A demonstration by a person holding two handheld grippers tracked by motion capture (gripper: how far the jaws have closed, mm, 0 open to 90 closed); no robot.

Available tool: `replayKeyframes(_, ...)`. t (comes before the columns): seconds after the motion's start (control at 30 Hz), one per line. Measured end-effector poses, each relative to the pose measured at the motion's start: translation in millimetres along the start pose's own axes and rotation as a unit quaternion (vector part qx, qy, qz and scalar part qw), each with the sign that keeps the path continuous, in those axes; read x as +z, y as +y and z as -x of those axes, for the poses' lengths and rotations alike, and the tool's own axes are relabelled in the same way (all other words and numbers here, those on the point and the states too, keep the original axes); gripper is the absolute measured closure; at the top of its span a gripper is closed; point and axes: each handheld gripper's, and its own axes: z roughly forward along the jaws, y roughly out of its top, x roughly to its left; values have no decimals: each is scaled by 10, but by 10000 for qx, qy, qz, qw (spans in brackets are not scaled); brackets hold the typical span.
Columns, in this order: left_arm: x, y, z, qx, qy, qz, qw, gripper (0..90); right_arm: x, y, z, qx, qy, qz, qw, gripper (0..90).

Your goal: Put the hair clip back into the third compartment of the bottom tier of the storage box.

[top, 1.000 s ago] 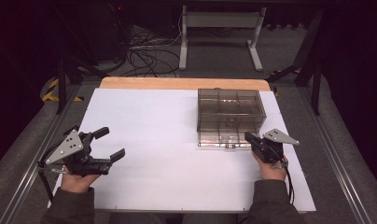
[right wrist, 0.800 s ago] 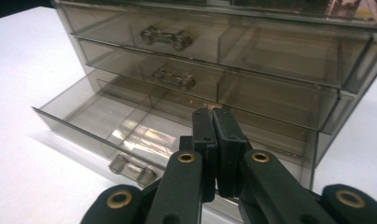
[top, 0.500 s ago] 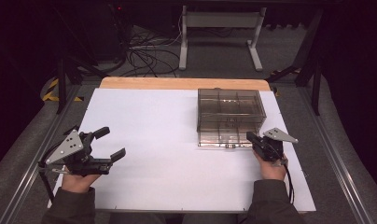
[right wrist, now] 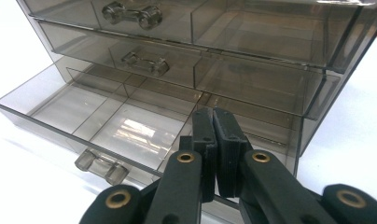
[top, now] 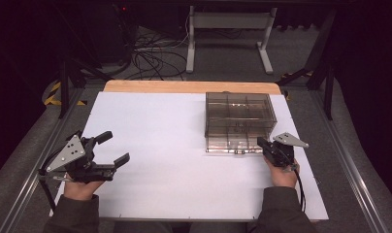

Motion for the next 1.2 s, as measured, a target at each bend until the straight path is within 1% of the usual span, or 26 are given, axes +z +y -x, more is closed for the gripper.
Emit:
replayKeyframes(0.1,4,-10,-6,-35,-7,-24,10000,72,14,-4,5,-1,-18,-42,10000,887)
replayKeyframes(0.33,19,-12,-3,-18,-38,-79,10000,72,27,-5,10,-22,-38,-70,10000,884)
replayKeyframes(0.53,18,-11,-4,-21,-43,-86,10000,72,35,-4,7,-20,-21,-109,9999,852)
replayKeyframes(0.6,20,-12,-5,-14,-43,-85,10000,71,31,-3,6,-3,-21,-89,10000,819)
replayKeyframes(0.67,21,-12,-6,-15,-42,-88,10000,71,28,-2,8,-14,-17,-74,10000,809)
replayKeyframes(0.7,21,-13,-6,-16,-42,-89,10000,72,22,1,1,11,7,-51,10000,782)
replayKeyframes(0.77,21,-13,-7,-17,-41,-88,10000,71,19,4,-3,18,27,-34,10000,769)
replayKeyframes(0.83,22,-14,-8,-25,-40,-82,10000,72,10,12,-16,17,67,18,10000,727)
replayKeyframes(0.9,22,-14,-10,-17,-45,-70,10000,72,5,15,-17,16,82,30,10000,716)
replayKeyframes(0.93,21,-13,-8,-26,-42,-79,10000,72,-6,22,-23,26,114,65,9999,676)
replayKeyframes(0.97,19,-12,-6,-30,-45,-81,10000,72,-12,26,-27,35,125,86,9999,657)
replayKeyframes(1.0,19,-12,-6,-30,-45,-81,10000,72,-12,26,-27,35,125,86,9999,657)
replayKeyframes(1.07,20,-12,-8,-25,-46,-68,10000,72,-29,38,-41,40,175,140,9997,615)
replayKeyframes(1.1,20,-12,-8,-27,-45,-69,10000,72,-29,38,-41,40,175,140,9997,615)
replayKeyframes(1.13,20,-12,-9,-28,-45,-69,10000,71,-33,42,-50,55,196,166,9997,604)
replayKeyframes(1.17,19,-11,-9,-26,-45,-69,10000,72,-43,51,-60,19,231,185,9996,575)
replayKeyframes(1.2,18,-10,-10,-15,-46,-69,10000,72,-43,51,-60,19,231,185,9996,575)
